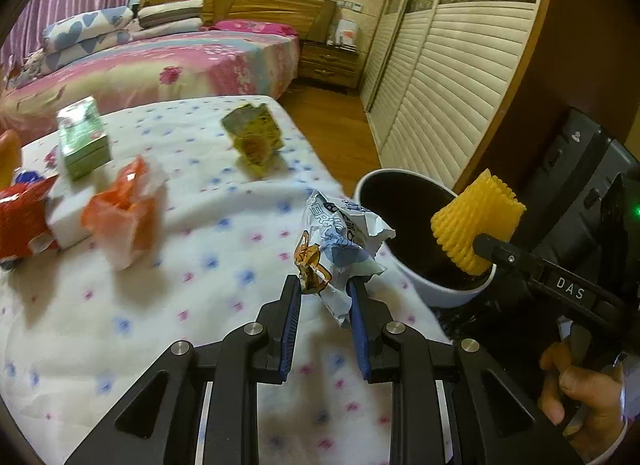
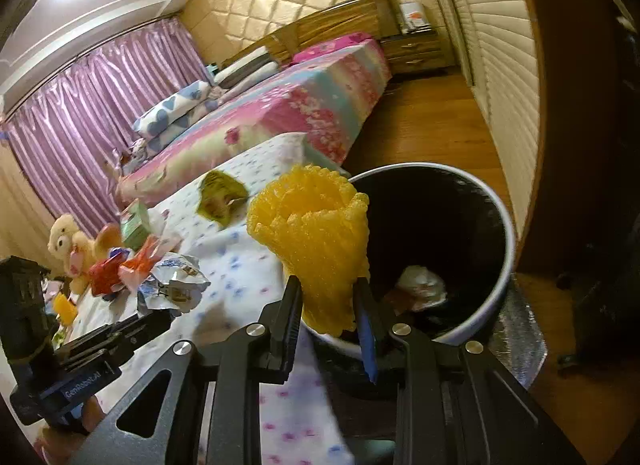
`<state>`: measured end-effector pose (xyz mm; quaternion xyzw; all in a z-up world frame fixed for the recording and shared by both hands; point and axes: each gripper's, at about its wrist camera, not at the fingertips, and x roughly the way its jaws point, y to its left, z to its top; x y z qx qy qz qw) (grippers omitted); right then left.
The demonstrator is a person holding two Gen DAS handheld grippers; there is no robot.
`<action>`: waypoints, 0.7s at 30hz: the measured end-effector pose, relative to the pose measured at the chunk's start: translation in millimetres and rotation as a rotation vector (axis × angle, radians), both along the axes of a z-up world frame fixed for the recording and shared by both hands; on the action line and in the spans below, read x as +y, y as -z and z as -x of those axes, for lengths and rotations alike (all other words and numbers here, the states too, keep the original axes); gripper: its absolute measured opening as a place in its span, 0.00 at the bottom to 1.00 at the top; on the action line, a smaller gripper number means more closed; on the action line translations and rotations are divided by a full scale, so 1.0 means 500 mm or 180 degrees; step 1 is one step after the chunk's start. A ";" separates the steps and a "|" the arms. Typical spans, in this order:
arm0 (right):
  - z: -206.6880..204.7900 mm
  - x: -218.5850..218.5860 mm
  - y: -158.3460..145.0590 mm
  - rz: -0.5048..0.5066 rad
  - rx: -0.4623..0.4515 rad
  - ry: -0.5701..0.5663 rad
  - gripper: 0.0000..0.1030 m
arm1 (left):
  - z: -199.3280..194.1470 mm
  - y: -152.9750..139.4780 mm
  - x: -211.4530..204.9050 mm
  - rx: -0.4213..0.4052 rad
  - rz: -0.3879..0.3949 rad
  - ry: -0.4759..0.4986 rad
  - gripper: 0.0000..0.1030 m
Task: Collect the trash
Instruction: 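Carry the yellow net with the right tool while the left carries the wrapper to the bin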
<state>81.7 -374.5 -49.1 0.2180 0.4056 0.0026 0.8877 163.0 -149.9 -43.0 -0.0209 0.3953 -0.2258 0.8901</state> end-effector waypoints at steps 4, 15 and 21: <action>0.002 -0.026 0.004 0.0025 0.0030 0.0112 0.25 | -0.018 0.005 -0.032 0.0018 0.0007 0.0078 0.22; -0.007 -0.078 0.024 0.0054 0.0124 0.0249 0.26 | -0.068 0.014 -0.105 0.0018 -0.0033 0.0247 0.23; -0.022 -0.098 0.036 0.0033 0.0182 0.0279 0.28 | -0.090 0.023 -0.136 0.0050 -0.0053 0.0300 0.23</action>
